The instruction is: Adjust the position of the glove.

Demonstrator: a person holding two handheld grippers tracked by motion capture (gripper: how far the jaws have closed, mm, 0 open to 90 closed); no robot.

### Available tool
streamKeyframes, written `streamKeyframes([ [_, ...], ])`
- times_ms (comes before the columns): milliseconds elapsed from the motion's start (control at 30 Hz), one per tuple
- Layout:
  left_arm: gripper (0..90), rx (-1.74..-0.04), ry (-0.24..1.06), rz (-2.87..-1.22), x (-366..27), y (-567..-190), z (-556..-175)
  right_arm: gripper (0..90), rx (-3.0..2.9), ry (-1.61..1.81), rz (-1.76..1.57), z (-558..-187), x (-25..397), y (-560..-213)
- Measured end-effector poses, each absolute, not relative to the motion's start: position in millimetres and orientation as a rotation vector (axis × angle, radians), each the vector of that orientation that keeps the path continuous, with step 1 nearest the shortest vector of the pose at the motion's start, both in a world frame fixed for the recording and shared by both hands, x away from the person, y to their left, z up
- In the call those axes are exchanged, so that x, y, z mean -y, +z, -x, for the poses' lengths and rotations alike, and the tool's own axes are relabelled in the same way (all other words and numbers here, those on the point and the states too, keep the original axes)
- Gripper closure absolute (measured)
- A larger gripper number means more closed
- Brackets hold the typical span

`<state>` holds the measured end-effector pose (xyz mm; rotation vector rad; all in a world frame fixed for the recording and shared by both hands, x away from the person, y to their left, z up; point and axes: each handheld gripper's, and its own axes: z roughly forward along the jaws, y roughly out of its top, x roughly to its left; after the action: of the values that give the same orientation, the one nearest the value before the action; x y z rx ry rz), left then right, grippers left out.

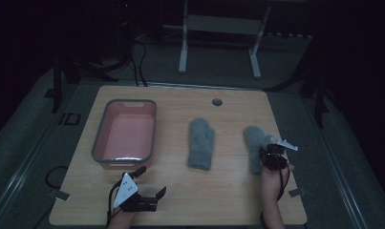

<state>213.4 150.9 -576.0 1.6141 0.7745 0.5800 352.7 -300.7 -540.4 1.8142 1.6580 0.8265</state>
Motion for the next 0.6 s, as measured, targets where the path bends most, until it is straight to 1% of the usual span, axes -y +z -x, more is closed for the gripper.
streamKeyframes([
  [67, 0.3, -0.775, 0.581, -1.615, -150.8, -575.9, -213.4, 82.9, -1.658, 0.833, -1.803, -351.3, 300.8, -547.7],
  [267, 0.3, -0.769, 0.581, -1.62, -150.3, -575.9, -213.3, 81.1, -1.702, 0.838, -1.78, -351.7, 302.5, -547.3],
  [400, 0.3, -0.768, 0.58, -1.622, -150.2, -575.9, -213.4, 69.9, -1.76, 0.894, -1.785, -350.8, 307.4, -539.6],
  [500, 0.3, -0.764, 0.58, -1.623, -150.0, -575.9, -213.3, 59.7, -1.836, 0.883, -1.715, -349.4, 309.1, -533.9],
  [533, 0.3, -0.764, 0.58, -1.623, -150.0, -575.9, -213.3, 59.7, -1.836, 0.883, -1.715, -349.4, 309.1, -533.9],
  [600, 0.3, -0.763, 0.577, -1.622, -149.8, -575.9, -213.1, 52.3, -1.889, 0.867, -1.64, -349.4, 313.5, -527.6],
])
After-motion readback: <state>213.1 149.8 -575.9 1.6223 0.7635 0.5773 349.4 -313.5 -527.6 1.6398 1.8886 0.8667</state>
